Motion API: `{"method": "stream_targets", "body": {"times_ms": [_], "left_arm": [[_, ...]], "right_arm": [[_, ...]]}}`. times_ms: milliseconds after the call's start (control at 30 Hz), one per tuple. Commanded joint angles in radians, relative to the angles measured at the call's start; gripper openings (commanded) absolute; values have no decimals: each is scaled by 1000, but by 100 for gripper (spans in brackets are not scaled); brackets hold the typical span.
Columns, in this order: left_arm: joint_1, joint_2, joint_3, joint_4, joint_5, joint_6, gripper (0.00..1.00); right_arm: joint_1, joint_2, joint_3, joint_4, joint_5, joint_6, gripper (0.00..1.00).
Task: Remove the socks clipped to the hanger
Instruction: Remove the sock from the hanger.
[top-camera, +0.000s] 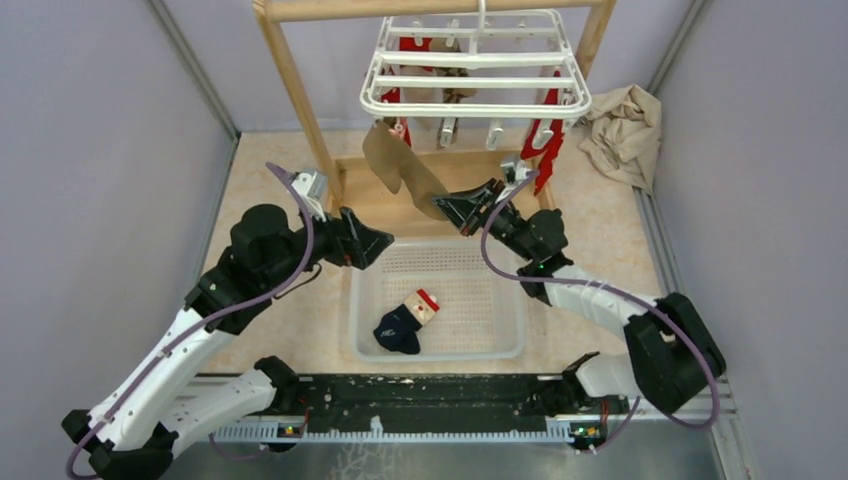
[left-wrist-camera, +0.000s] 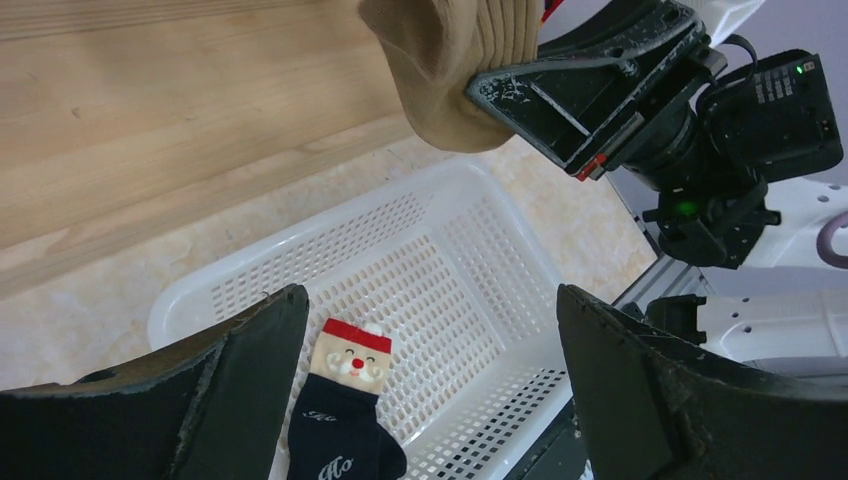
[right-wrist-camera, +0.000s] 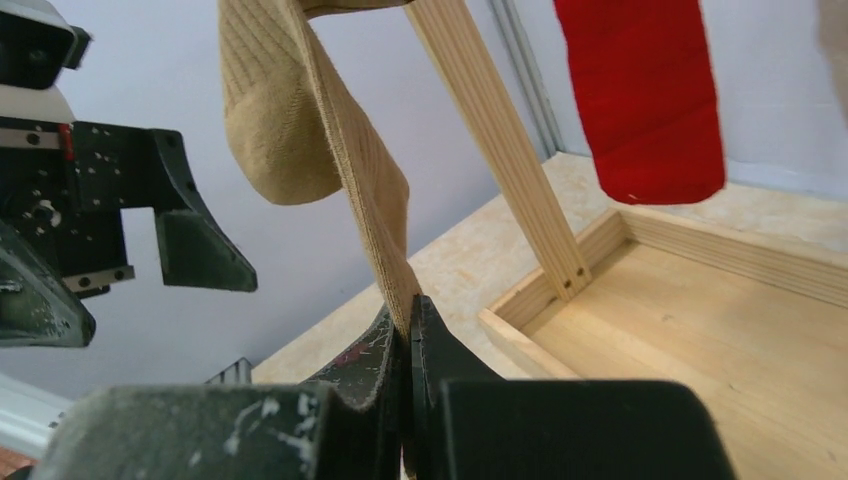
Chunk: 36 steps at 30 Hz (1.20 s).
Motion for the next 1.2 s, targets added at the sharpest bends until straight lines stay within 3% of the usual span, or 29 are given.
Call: {"method": "stream_targets", "body": {"times_ms": [0,233,533,900,1167], "left_arm": [[3,2,67,-31,-24,23,99],[4,65,154,-37,-31,40,99],[4,172,271,-31,-54,68,99],[4,182,392,-125,-185,130,99],[3,180,410,-82,-256,208,99]], "right_arm": [[-4,-142,-14,-179,106,-144,0],[42,-270,-7,-349,261,-276,0],[218,-270,143,-582,562,-504,0],[355,-236,222,-649,856,-661,0],[409,-190,296,-674,959,-743,0]]}}
